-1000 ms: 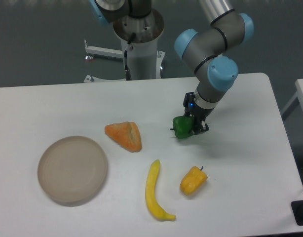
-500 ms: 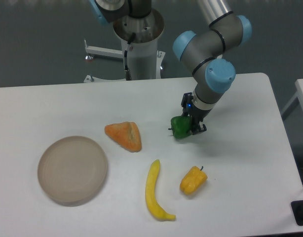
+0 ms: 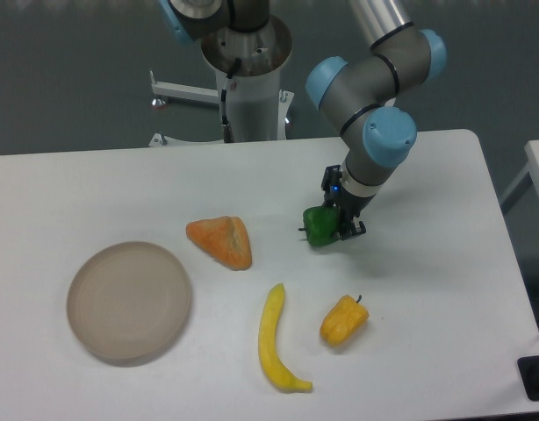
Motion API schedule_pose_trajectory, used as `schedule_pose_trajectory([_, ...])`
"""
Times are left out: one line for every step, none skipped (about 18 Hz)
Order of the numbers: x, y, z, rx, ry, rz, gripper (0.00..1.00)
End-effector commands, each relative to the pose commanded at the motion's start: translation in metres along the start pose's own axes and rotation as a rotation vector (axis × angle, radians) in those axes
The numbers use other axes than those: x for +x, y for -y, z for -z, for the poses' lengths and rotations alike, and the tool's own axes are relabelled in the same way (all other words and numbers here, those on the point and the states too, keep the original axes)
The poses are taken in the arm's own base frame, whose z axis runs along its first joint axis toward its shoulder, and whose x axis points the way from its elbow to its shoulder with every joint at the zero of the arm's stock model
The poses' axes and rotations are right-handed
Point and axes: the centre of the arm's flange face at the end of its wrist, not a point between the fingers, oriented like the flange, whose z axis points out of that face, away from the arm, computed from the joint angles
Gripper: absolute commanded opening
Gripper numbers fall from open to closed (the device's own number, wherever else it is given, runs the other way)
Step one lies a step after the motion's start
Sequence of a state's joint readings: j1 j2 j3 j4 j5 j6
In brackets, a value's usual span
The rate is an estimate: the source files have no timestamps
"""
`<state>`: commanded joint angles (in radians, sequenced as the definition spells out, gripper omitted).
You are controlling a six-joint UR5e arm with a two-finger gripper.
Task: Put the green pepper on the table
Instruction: 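Lower the green pepper onto the table beside the orange wedge, then open the gripper and lift it away from the green pepper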
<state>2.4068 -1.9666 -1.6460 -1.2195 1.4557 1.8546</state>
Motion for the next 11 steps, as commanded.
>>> schedule_pose_trajectory([0.0000, 0.0000, 0.0000, 0.000, 0.000, 0.000, 0.52])
schedule_pose_trajectory([-0.0003, 0.0017, -0.0011, 0.000, -0.002, -0.003, 0.52])
schedule_pose_trajectory([-0.0008, 0.0043, -0.0008, -0.002, -0.002, -0.008, 0.52])
schedule_pose_trajectory([-0.0007, 0.0042, -0.0008, -0.004, -0.002, -0.008, 0.52])
schedule_pose_trajectory([-0.0007, 0.0042, -0.0008, -0.004, -0.002, -0.008, 0.53])
schedule_pose_trajectory([-0.0009, 0.0040, -0.0017, -0.003, -0.003, -0.007, 0.54])
schedule_pose_trajectory([-0.0009, 0.0040, -0.0017, -0.003, -0.003, -0.007, 0.54])
schedule_pose_trajectory([-0.0011, 0.0040, -0.0016, -0.004, -0.002, -0.008, 0.57])
schedule_pose_trajectory([-0.0011, 0.0040, -0.0016, -0.004, -0.002, -0.009, 0.60])
schedule_pose_trajectory([-0.0011, 0.0040, -0.0016, -0.004, -0.002, -0.009, 0.62])
schedule_pose_trajectory([-0.0017, 0.0048, -0.0011, -0.005, 0.004, -0.011, 0.66])
